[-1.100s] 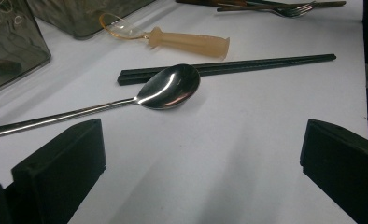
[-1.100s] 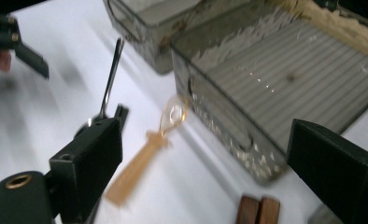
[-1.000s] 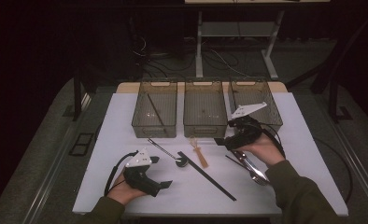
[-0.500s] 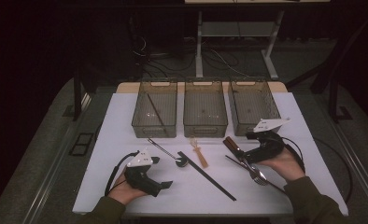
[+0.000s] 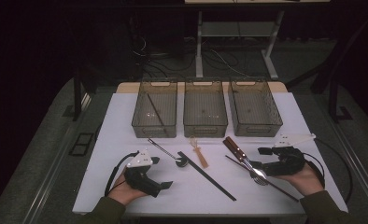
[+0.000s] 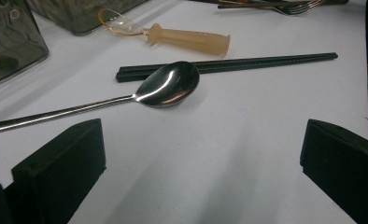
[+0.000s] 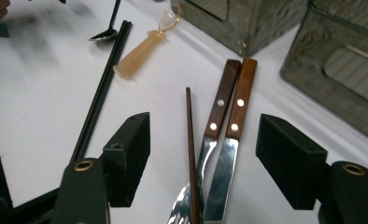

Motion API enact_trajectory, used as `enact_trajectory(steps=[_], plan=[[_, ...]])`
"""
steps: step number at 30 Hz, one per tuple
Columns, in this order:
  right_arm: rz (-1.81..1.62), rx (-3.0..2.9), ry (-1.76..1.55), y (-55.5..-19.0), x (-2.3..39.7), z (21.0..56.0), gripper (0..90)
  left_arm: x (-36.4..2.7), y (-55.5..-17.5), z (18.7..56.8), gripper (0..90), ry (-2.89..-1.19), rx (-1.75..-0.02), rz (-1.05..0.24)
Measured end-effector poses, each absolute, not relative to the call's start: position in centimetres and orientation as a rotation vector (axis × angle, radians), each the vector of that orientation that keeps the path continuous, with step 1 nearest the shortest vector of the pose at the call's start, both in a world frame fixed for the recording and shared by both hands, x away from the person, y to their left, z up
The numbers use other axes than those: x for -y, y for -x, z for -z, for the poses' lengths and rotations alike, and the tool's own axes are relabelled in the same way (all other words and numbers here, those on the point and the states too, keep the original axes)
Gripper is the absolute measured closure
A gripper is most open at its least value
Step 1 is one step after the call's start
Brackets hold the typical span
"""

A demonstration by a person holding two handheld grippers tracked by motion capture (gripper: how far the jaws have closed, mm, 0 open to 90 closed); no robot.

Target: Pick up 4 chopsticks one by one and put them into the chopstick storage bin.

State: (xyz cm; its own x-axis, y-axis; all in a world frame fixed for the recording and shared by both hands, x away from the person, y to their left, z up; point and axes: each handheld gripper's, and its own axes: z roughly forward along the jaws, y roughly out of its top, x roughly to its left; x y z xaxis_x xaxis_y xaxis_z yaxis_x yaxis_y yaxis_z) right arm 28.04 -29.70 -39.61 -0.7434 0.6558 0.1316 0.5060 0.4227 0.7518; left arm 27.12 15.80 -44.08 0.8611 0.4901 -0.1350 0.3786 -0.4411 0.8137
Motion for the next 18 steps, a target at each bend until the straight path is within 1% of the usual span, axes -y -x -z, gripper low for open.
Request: enact_trajectory(steps=[1, 4, 5, 6, 7, 8, 9, 10, 11, 13, 17, 18], plan=[[-1.22, -2.491, -1.029, -28.0, 29.7, 39.6, 35.8, -15.8, -27.1, 44.1, 0.0, -2.081, -0.632, -0.148], [-1.189, -2.504, -1.049, -27.5, 30.7, 40.2, 41.4, -15.8, -27.1, 44.1, 0.0, -2.083, -0.631, -0.147], [-1.189, -2.504, -1.049, -27.5, 30.7, 40.2, 41.4, -15.8, -27.1, 44.1, 0.0, -2.084, -0.631, -0.147], [-1.178, -2.506, -1.055, -27.2, 31.2, 40.4, 45.0, -15.8, -27.1, 44.1, 0.0, -2.085, -0.632, -0.147], [-1.178, -2.506, -1.055, -27.2, 31.2, 40.4, 45.0, -15.8, -27.1, 44.1, 0.0, -2.086, -0.631, -0.147], [-1.172, -2.515, -1.07, -26.8, 31.7, 40.6, 49.0, -15.8, -27.1, 44.1, 0.0, -2.085, -0.631, -0.148], [-1.172, -2.515, -1.07, -26.8, 31.7, 40.6, 49.0, -15.8, -27.1, 44.1, 0.0, -2.086, -0.63, -0.149], [-1.167, -2.522, -1.072, -26.5, 32.1, 40.7, 51.6, -15.8, -27.1, 44.1, 0.0, -2.084, -0.63, -0.149], [-1.167, -2.522, -1.072, -26.5, 32.1, 40.7, 51.6, -15.8, -27.1, 44.1, 0.0, -2.085, -0.63, -0.149], [-1.143, -2.534, -1.079, -25.9, 32.6, 41.0, 54.9, -15.8, -27.1, 44.1, 0.0, -2.086, -0.63, -0.148], [-1.118, -2.548, -1.085, -25.4, 33.0, 41.3, 58.3, -15.8, -27.1, 44.1, 0.0, -2.087, -0.626, -0.148], [-1.095, -2.567, -1.081, -25.2, 33.2, 41.7, 61.0, -15.8, -27.1, 44.1, 0.0, -2.087, -0.626, -0.147]])
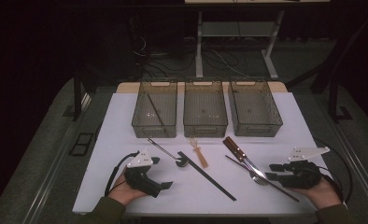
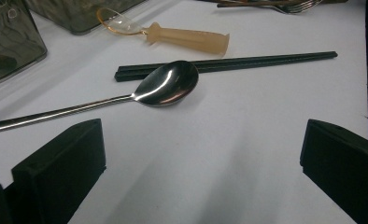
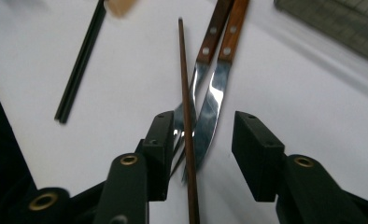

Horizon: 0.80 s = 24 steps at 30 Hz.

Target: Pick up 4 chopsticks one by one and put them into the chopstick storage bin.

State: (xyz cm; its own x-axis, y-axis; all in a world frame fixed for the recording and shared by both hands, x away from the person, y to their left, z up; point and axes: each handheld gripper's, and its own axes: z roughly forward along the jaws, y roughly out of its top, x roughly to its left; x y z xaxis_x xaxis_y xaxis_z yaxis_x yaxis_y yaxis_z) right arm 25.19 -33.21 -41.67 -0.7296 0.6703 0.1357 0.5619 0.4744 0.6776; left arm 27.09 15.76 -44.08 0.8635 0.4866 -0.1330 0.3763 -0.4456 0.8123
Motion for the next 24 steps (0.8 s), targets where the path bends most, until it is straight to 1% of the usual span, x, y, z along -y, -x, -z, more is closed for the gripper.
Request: enact_trajectory(steps=[2, 7, 10, 11, 24], plan=[[-1.08, -2.58, -1.077, -25.1, 33.3, 41.8, 62.0, -15.8, -27.1, 44.1, 0.0, -2.087, -0.627, -0.147], [-1.032, -2.621, -1.056, -24.6, 33.7, 42.5, 68.8, -15.7, -27.1, 44.1, 0.0, -2.089, -0.628, -0.148], [-1.011, -2.637, -1.046, -24.6, 33.7, 42.7, 70.5, -15.7, -27.1, 44.1, 0.0, -2.087, -0.627, -0.148], [-0.995, -2.657, -1.037, -24.5, 33.7, 42.9, 73.1, -15.7, -27.1, 44.1, 0.0, -2.088, -0.627, -0.148], [-0.882, -2.72, -0.966, -24.4, 33.2, 43.8, 76.9, -15.6, -27.0, 44.1, 0.0, -2.092, -0.625, -0.147]])
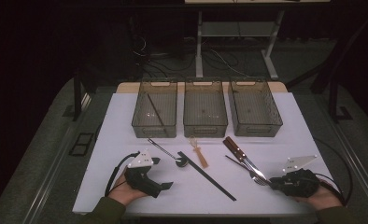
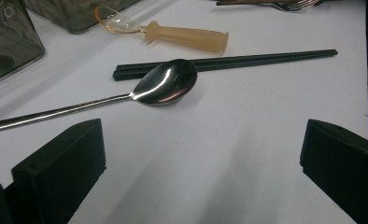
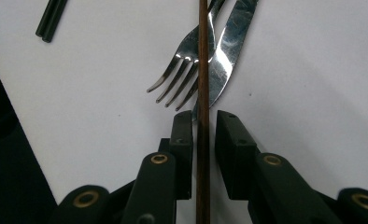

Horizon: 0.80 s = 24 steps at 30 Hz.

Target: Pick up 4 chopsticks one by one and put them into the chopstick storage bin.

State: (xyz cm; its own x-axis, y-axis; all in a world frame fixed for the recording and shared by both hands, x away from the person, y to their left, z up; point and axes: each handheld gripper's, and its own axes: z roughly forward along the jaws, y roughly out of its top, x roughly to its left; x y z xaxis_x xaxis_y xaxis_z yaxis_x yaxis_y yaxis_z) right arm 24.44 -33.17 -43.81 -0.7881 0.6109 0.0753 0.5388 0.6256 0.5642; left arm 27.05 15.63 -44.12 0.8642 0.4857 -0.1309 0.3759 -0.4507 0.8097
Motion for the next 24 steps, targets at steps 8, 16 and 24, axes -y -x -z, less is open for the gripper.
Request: enact_trajectory(steps=[8, 16, 24], plan=[[-0.885, -2.716, -0.945, -24.42, 33.16, 43.89, 83.1, -15.6, -27.05, 44.15, 0.0, -2.101, -0.622, -0.148], [-0.904, -2.722, -0.943, -24.55, 33.32, 43.92, 83.9, -15.59, -27.04, 44.17, 0.0, -2.101, -0.624, -0.146], [-0.922, -2.706, -0.954, -24.64, 33.47, 43.64, 84.0, -15.61, -27.05, 44.15, 0.0, -2.099, -0.624, -0.146]])
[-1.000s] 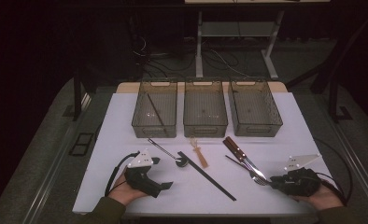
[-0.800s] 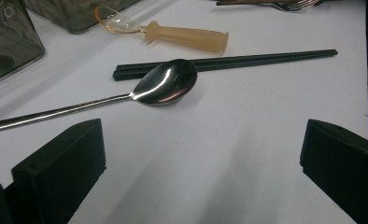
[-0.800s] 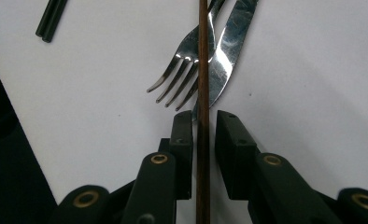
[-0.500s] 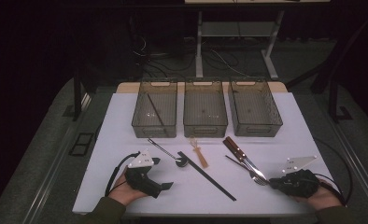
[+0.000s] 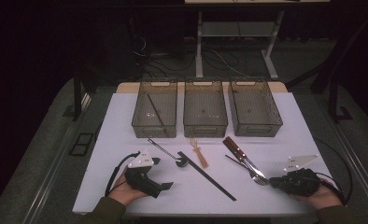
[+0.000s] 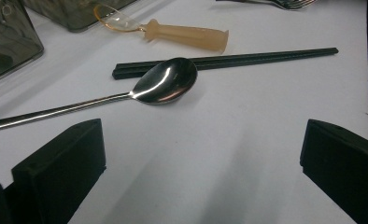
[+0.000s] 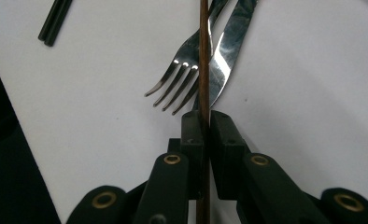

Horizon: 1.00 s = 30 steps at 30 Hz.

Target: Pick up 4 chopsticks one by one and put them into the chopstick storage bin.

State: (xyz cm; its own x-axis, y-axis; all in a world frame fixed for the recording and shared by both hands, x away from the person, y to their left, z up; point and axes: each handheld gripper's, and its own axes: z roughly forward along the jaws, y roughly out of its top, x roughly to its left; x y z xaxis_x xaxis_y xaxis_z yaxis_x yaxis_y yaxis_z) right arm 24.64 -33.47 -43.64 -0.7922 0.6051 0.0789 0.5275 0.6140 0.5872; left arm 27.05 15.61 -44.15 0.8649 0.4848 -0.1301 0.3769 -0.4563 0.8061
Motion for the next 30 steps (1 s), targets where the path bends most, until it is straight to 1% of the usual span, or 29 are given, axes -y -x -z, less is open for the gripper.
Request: enact_trajectory(steps=[18, 30], plan=[[-1.074, -2.613, -1.001, -24.9, 33.8, 42.0, 84.1, -15.6, -27.0, 44.1, 0.0, -2.097, -0.623, -0.144], [-1.122, -2.592, -0.991, -25.8, 32.3, 41.1, 84.0, -15.6, -27.0, 44.1, 0.0, -2.095, -0.627, -0.145]])
